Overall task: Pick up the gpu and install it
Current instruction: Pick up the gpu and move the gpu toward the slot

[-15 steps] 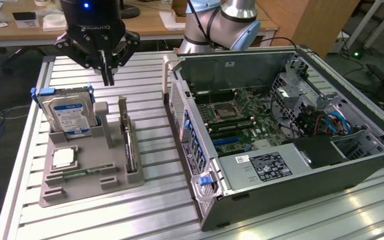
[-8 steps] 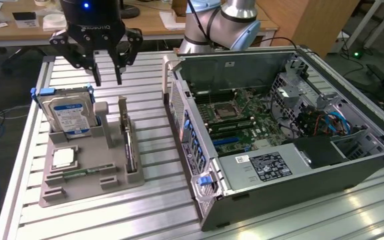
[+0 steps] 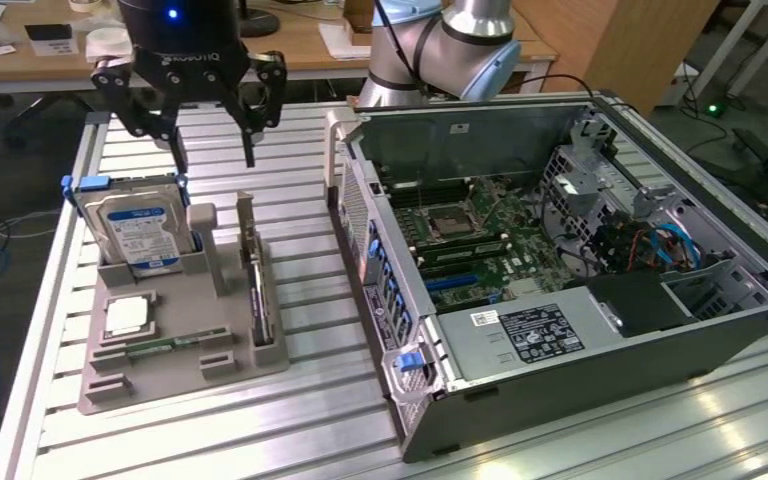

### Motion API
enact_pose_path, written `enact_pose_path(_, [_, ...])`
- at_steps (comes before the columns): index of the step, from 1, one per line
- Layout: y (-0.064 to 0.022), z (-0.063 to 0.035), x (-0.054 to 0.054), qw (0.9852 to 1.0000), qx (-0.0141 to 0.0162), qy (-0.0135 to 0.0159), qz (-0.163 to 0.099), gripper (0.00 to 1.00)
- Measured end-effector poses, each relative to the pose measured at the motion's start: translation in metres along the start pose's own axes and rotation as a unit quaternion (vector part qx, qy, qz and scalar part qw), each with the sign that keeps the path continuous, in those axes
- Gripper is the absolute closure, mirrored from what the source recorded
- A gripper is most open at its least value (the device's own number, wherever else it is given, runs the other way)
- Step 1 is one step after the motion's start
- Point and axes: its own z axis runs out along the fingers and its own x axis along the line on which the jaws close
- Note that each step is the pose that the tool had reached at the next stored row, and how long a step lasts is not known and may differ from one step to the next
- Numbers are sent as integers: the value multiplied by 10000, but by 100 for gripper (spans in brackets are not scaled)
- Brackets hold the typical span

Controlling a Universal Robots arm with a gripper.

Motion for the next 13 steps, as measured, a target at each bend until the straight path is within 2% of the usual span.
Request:
enact_pose_path(5, [-46, 43, -2, 10000, 12, 5, -77, 35])
enact_pose_path(13, [-69, 180, -4, 10000, 24, 6, -81, 35])
